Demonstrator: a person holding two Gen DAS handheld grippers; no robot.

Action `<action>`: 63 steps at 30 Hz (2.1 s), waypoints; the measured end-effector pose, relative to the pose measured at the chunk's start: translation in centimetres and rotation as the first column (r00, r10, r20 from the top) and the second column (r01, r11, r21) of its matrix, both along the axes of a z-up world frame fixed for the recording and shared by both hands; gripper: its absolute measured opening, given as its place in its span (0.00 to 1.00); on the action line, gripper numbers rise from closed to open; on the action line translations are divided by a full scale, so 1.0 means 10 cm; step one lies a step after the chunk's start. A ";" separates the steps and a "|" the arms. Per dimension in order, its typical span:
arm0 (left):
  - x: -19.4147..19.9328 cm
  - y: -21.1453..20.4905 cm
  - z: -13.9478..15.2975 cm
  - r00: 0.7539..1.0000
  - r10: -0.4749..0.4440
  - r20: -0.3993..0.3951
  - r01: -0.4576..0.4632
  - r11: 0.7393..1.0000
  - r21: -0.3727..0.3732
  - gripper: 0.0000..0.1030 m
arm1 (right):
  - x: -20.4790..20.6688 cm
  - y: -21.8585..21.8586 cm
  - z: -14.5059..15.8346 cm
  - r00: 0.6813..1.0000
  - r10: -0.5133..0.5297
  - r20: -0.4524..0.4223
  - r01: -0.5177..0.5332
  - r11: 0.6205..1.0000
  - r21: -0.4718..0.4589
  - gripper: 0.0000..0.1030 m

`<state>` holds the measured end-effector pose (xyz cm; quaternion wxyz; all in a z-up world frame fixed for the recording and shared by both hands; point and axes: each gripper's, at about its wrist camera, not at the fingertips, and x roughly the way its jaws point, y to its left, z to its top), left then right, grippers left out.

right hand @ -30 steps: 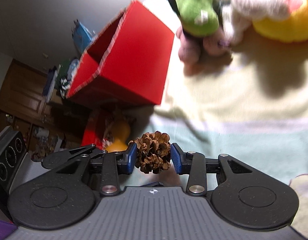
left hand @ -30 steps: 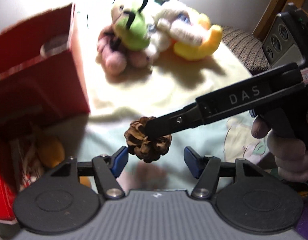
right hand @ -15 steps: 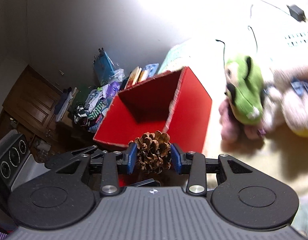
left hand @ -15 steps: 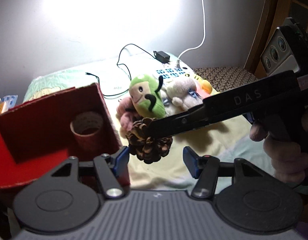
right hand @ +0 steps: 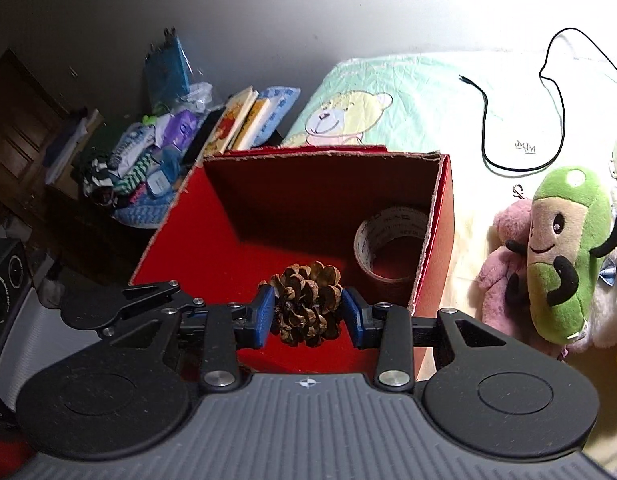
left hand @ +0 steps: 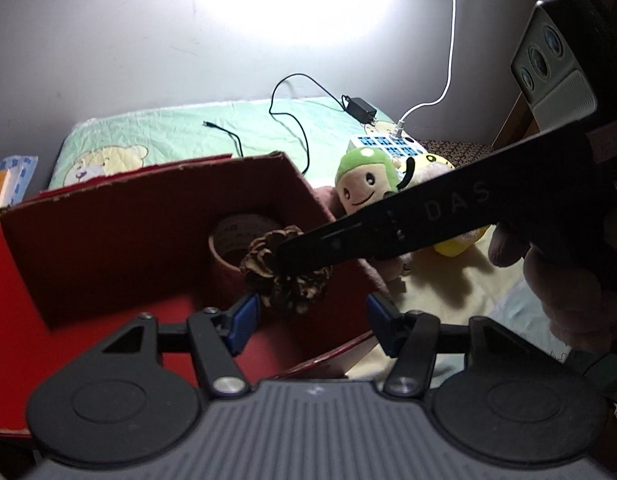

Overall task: Organize objects
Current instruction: 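Carry the pinecone with the right tool into the red box, then lower the pinecone beside the tape roll and open the right tool, then withdraw the right tool out of the red box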

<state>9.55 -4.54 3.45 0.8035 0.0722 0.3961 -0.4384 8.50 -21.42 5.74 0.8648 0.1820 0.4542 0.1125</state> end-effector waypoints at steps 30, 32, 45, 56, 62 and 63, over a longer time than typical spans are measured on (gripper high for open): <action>0.30 0.51 -0.19 0.999 -0.006 -0.043 0.006 1.000 0.011 0.66 | 0.85 0.79 -0.71 0.835 0.227 -0.500 -0.438 0.825 -0.358 0.39; 0.32 0.52 -0.19 0.999 -0.005 -0.045 0.005 1.000 0.010 0.67 | 0.85 0.79 -0.74 0.838 0.228 -0.496 -0.438 0.824 -0.360 0.37; 0.37 0.45 -0.23 0.999 0.020 -0.032 -0.018 0.998 0.064 0.69 | 0.49 0.80 -0.64 0.927 0.196 -0.321 -0.318 0.864 -0.390 0.37; 0.31 0.36 -0.08 0.991 0.105 0.086 -0.119 0.977 0.177 0.69 | -0.09 0.55 -0.32 1.000 0.002 0.021 0.005 0.951 -0.308 0.37; 0.32 0.27 -0.06 0.979 0.183 0.093 -0.202 0.942 0.268 0.69 | -0.23 0.33 -0.19 0.985 -0.107 0.133 0.136 0.963 -0.231 0.37; 0.32 0.26 -0.07 0.976 0.198 0.095 -0.217 0.935 0.280 0.69 | -0.27 0.33 -0.19 0.981 -0.123 0.149 0.154 0.964 -0.216 0.37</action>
